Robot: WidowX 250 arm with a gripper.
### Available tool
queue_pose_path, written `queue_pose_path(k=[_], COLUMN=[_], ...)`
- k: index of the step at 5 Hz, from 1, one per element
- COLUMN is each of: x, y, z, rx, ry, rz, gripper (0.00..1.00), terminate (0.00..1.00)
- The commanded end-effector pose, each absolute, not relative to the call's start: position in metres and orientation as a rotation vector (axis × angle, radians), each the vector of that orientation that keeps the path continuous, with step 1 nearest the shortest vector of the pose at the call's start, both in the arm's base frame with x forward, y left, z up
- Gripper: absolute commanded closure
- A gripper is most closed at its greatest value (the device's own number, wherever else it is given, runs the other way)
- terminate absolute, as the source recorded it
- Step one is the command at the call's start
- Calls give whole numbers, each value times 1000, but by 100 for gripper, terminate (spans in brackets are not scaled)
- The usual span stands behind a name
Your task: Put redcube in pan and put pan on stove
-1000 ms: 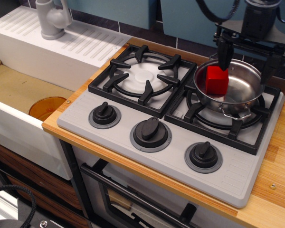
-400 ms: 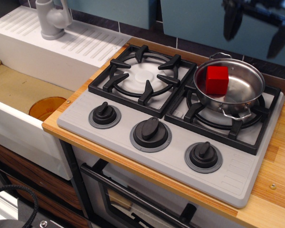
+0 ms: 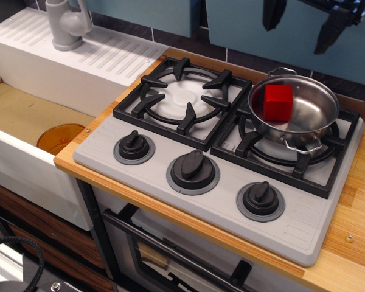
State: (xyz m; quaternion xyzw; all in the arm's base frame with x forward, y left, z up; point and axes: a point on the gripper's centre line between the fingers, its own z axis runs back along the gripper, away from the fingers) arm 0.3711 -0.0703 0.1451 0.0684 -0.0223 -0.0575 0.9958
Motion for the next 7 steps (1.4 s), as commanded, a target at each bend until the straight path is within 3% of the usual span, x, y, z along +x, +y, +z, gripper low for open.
queue_pose_path(k=[1,4,7], x=[370,352,362], y=[-49,-32,-43], z=[164,112,79], rx=[113,45,-2], ry=[-135,-193,-244], rz=[-126,-115,-112], gripper=[0,0,0], terminate=[0,0,0])
